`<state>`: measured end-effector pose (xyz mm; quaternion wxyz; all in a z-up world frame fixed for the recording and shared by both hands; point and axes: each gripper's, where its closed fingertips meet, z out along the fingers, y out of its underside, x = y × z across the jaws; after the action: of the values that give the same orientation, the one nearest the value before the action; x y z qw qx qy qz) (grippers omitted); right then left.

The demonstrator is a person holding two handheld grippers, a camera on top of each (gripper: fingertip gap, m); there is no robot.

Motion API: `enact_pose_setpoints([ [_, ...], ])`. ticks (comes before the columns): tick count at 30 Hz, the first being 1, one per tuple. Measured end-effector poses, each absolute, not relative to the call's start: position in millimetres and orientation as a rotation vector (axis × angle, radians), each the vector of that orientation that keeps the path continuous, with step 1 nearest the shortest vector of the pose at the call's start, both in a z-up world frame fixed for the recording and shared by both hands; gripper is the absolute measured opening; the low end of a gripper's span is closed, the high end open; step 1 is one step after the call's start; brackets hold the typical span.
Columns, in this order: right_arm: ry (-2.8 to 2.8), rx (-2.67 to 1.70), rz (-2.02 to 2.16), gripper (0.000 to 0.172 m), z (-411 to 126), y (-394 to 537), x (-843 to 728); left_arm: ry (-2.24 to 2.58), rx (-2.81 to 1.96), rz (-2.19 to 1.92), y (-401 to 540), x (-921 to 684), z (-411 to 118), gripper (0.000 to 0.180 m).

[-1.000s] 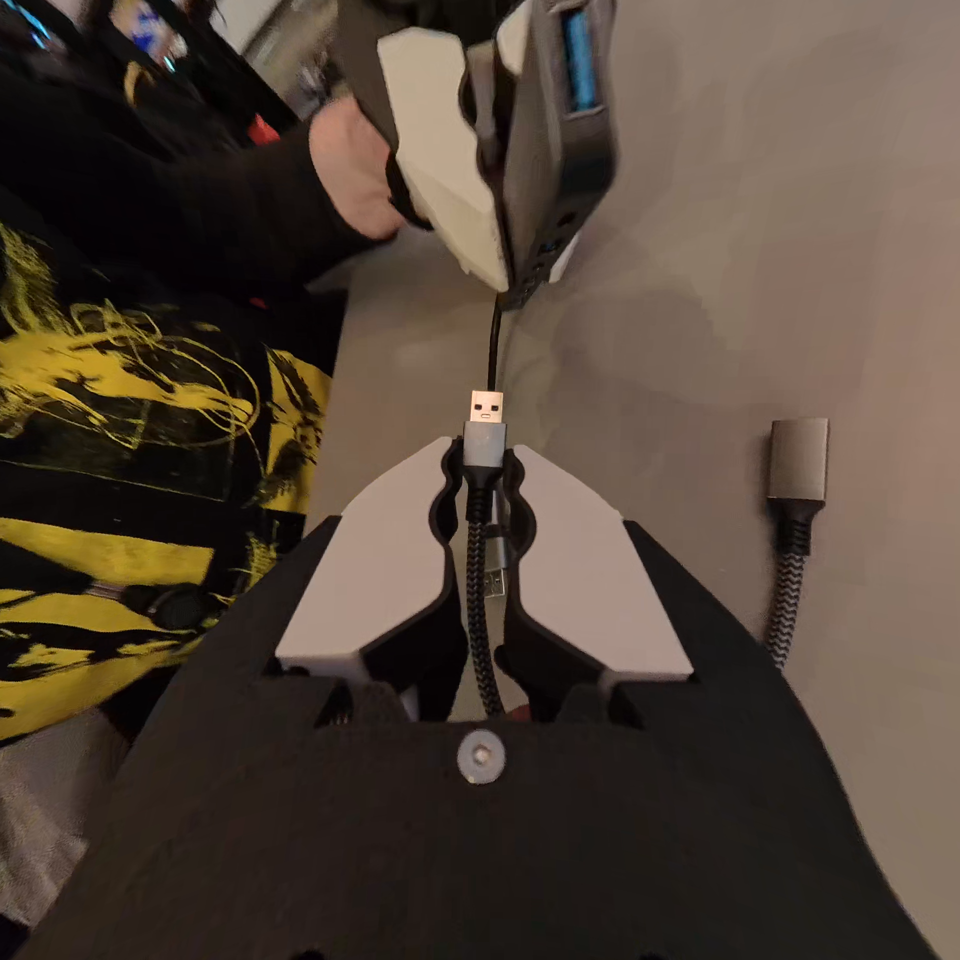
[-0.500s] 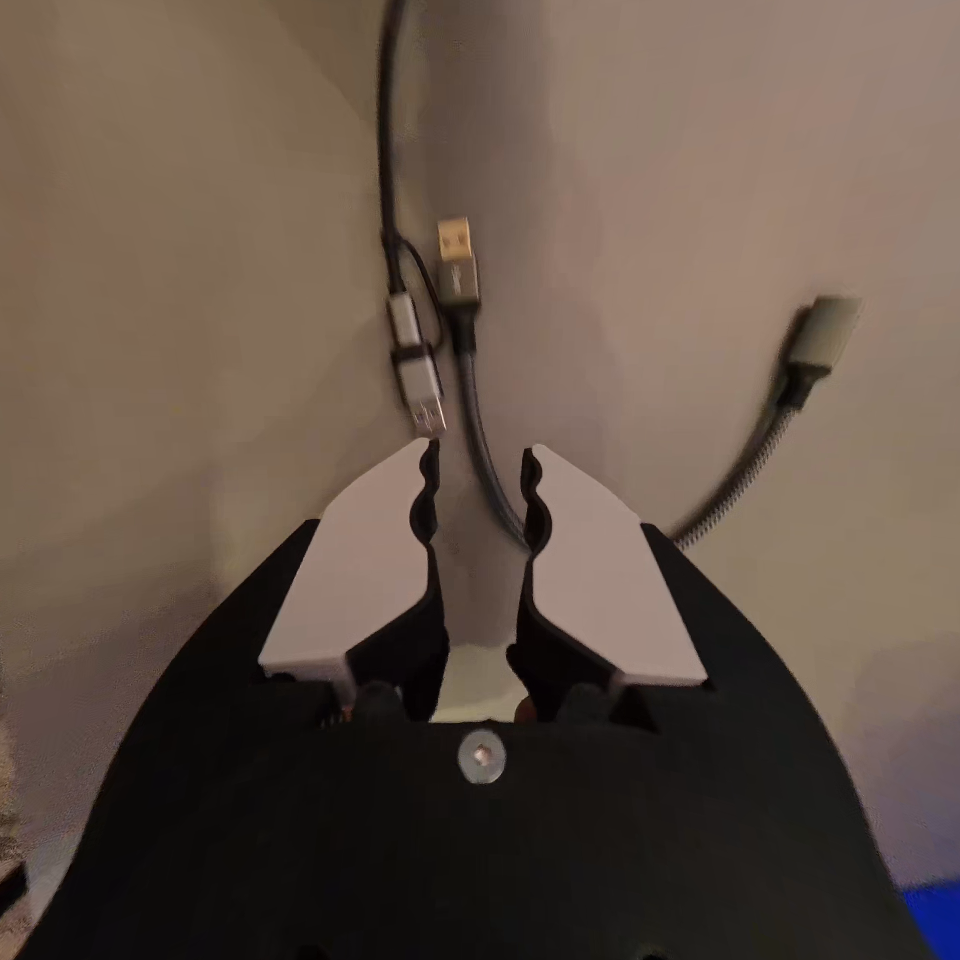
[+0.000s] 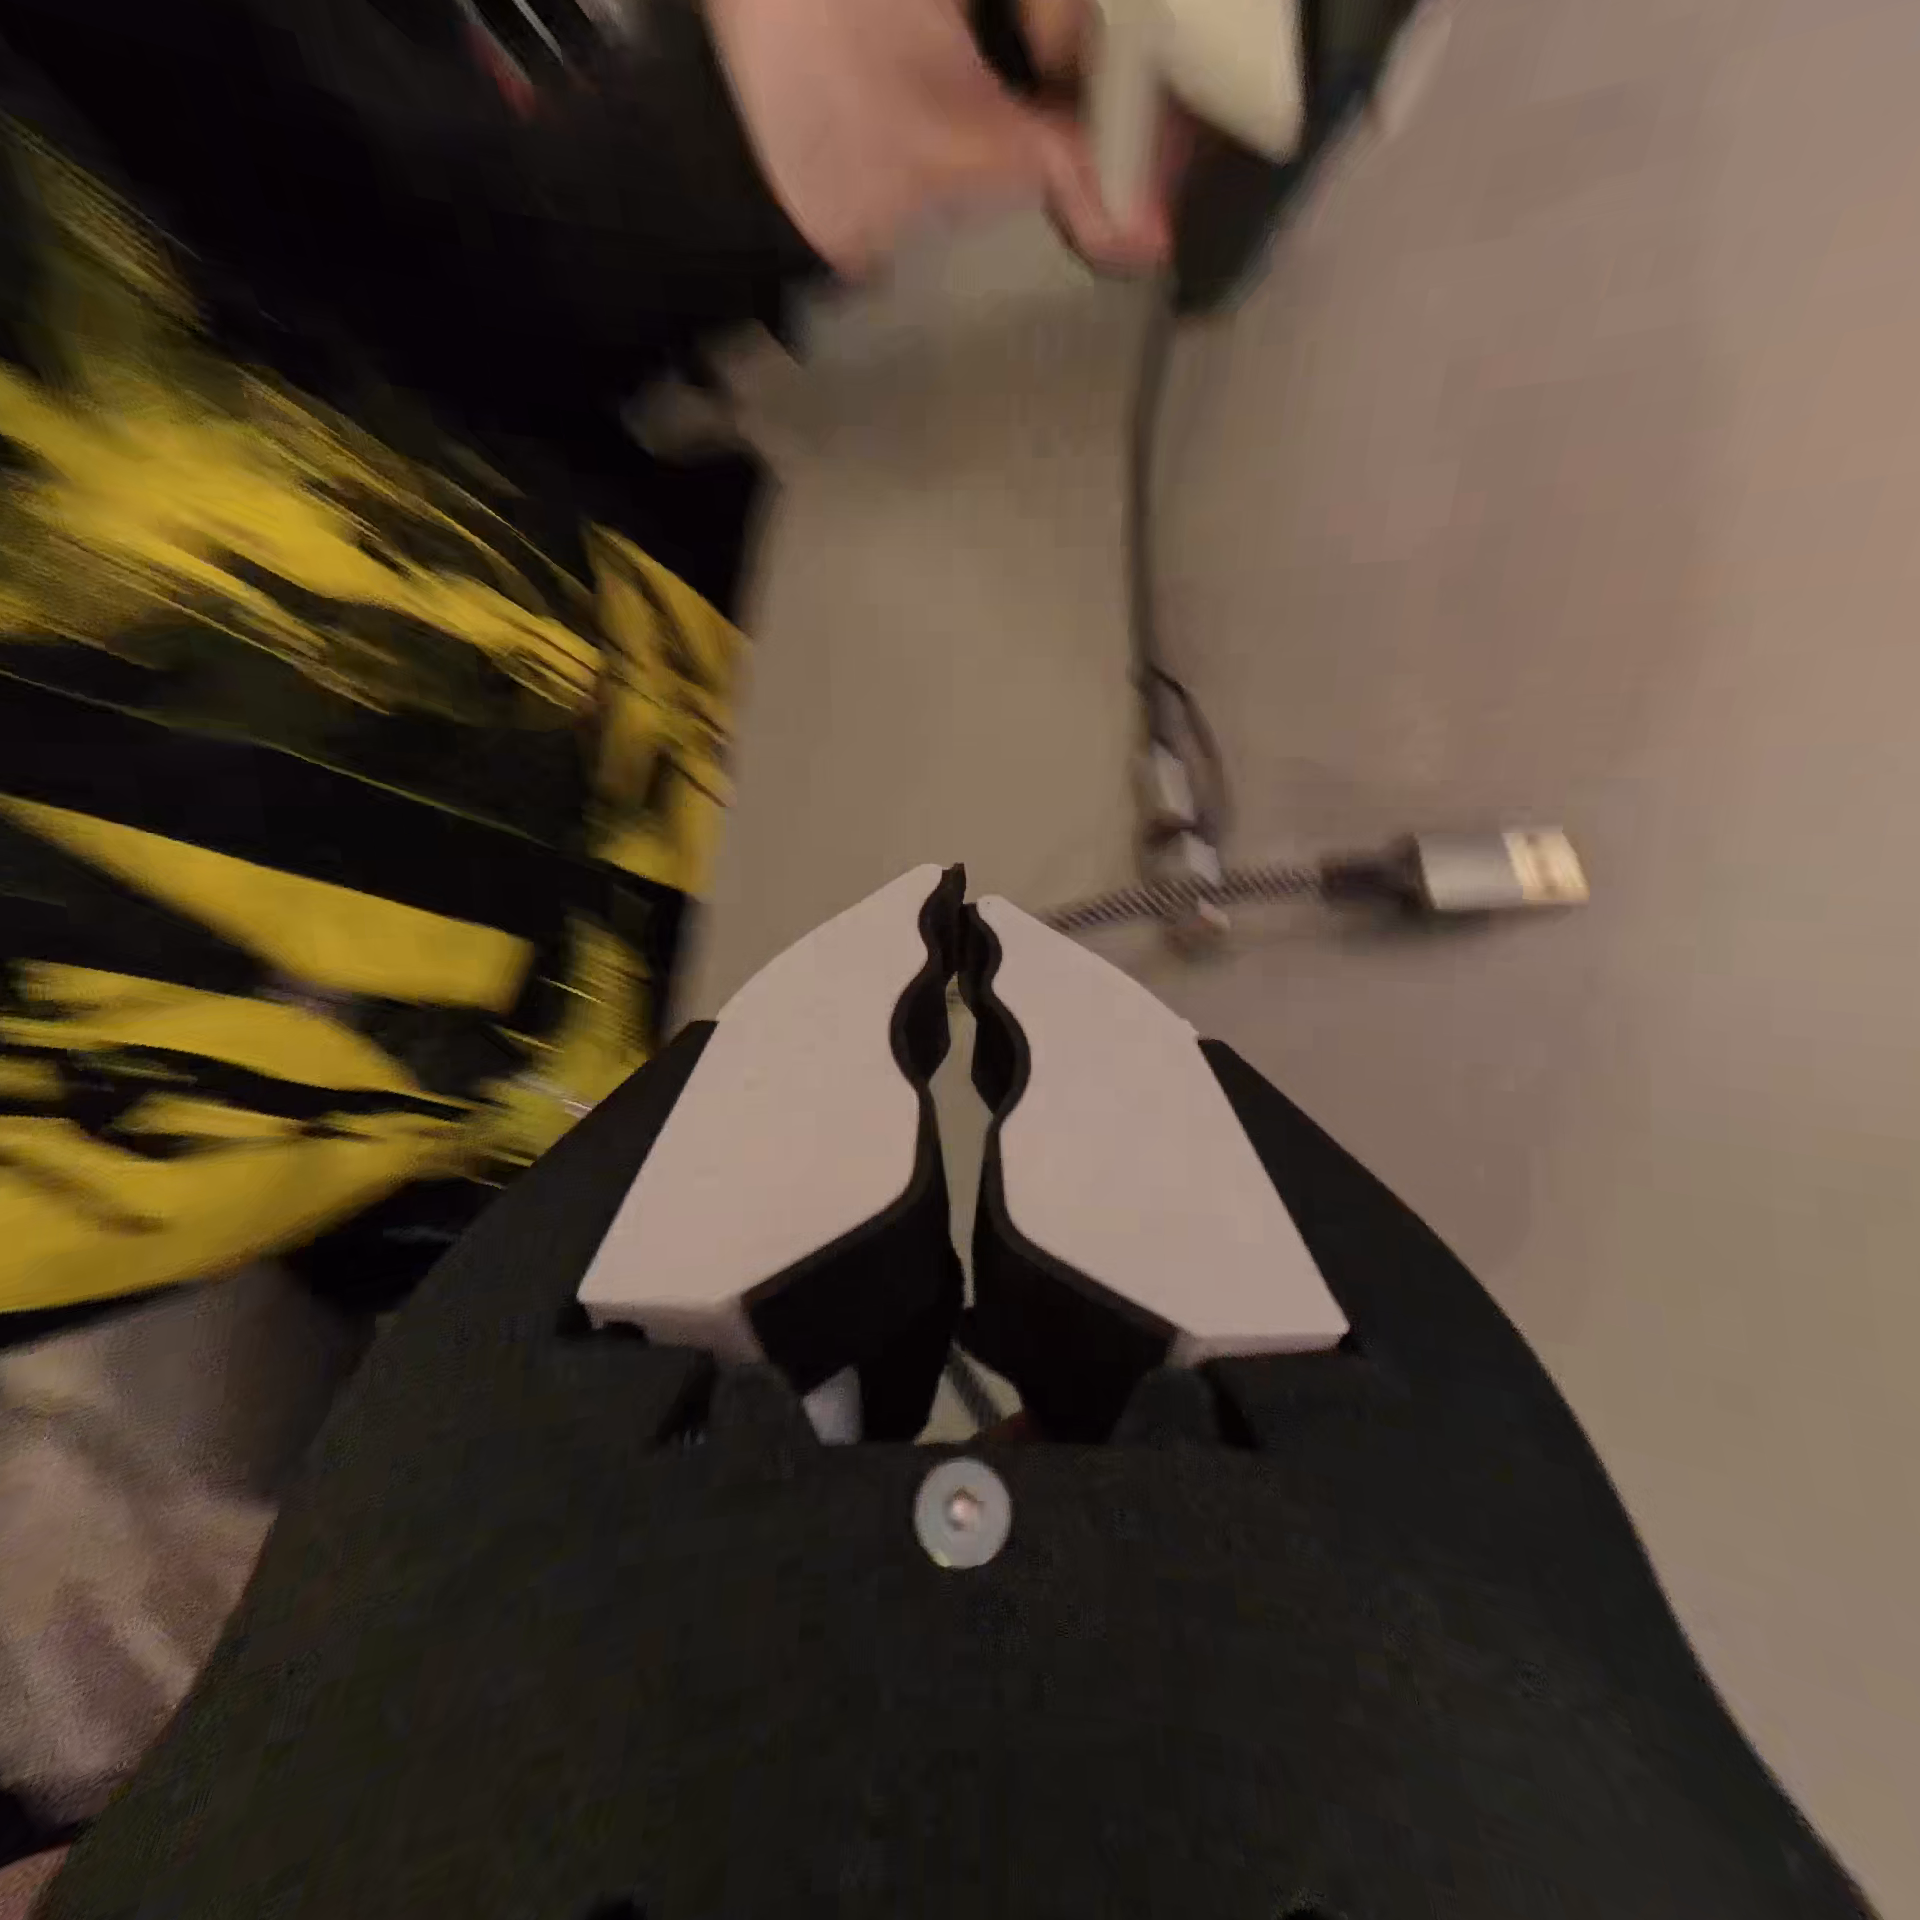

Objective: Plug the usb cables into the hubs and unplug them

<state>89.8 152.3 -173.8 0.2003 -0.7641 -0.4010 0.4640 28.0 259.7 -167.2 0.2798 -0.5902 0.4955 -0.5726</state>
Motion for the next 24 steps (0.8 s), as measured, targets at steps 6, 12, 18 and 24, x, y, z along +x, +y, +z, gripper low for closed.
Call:
enact_pose_setpoints([
  [6, -0.886, -2.199, 1.326, 0.000, -154.4, 174.3, 114.8, 1.273, -1.560, -1.557, 269.9, 23.4, -157.3, 0.011],
  [12, -1.412, -2.271, 0.572, 0.019, -216.3, 127.7, 94.5, 1.264, -1.576, -1.582, 269.4, 22.2, -166.1, 0.010],
  [18, -1.774, -2.286, 0.249, 0.022, -264.5, 140.7, 85.0, 1.259, -1.570, -1.582, 270.0, 27.0, -165.2, 0.010],
  [24, -1.900, -2.229, 0.271, 0.022, -265.7, 151.2, 78.6, 1.218, -1.588, -1.573, 276.2, 12.6, -166.4, 0.011],
])
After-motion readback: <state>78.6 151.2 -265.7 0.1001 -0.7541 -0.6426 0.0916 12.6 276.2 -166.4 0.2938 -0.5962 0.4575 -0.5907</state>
